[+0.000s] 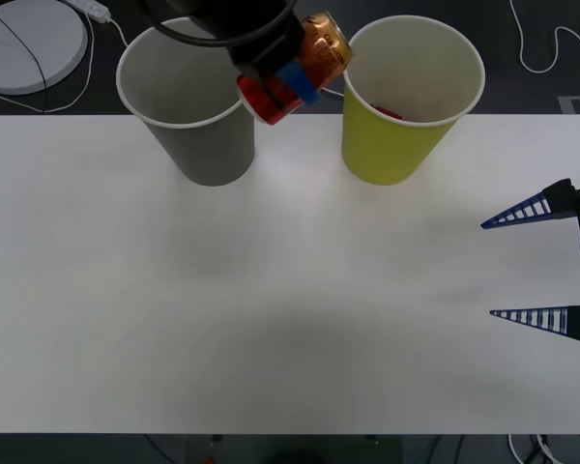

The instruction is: Put the can into the green bin and the plastic bottle into the gray bin

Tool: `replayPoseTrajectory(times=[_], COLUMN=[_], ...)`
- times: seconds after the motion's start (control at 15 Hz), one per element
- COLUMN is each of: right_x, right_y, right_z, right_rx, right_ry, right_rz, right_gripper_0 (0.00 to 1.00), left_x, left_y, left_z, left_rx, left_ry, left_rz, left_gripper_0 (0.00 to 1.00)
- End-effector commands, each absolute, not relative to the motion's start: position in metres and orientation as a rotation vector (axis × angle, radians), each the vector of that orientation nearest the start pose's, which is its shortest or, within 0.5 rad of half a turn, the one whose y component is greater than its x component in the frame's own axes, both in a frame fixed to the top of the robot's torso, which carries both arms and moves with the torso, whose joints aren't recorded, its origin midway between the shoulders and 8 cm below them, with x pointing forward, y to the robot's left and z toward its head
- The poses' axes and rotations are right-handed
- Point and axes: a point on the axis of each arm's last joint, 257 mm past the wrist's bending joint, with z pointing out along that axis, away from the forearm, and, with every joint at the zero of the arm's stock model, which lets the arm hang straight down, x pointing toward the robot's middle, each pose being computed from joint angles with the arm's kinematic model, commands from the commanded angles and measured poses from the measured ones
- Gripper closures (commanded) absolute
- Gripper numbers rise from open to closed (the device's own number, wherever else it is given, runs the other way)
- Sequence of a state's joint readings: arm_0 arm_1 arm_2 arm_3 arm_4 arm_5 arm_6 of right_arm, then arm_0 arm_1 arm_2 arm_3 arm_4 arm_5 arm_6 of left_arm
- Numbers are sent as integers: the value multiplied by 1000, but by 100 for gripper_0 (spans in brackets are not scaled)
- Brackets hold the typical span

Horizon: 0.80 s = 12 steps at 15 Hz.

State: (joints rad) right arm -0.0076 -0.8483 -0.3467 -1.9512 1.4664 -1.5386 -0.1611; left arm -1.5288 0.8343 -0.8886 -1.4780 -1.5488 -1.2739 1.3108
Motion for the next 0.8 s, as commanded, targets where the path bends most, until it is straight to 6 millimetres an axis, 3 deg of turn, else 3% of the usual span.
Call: replayPoseTrajectory(times=[0.07,0.53,0.8], right_x=[350,350,350], right_y=[-259,-259,-259], right_z=[-147,-147,-147], right_rx=[-1692,-1692,-1692], right_ry=[1513,1513,1513], right_rz=[307,307,307], right_gripper_0=[0,0,0], left_x=[514,564,578], left_y=[-30,-105,-143], left_z=[32,63,60], left_rx=[1444,1256,1202], left_ry=[2029,2024,1982], left_rz=[-246,-249,-238], left_gripper_0=[100,100,100])
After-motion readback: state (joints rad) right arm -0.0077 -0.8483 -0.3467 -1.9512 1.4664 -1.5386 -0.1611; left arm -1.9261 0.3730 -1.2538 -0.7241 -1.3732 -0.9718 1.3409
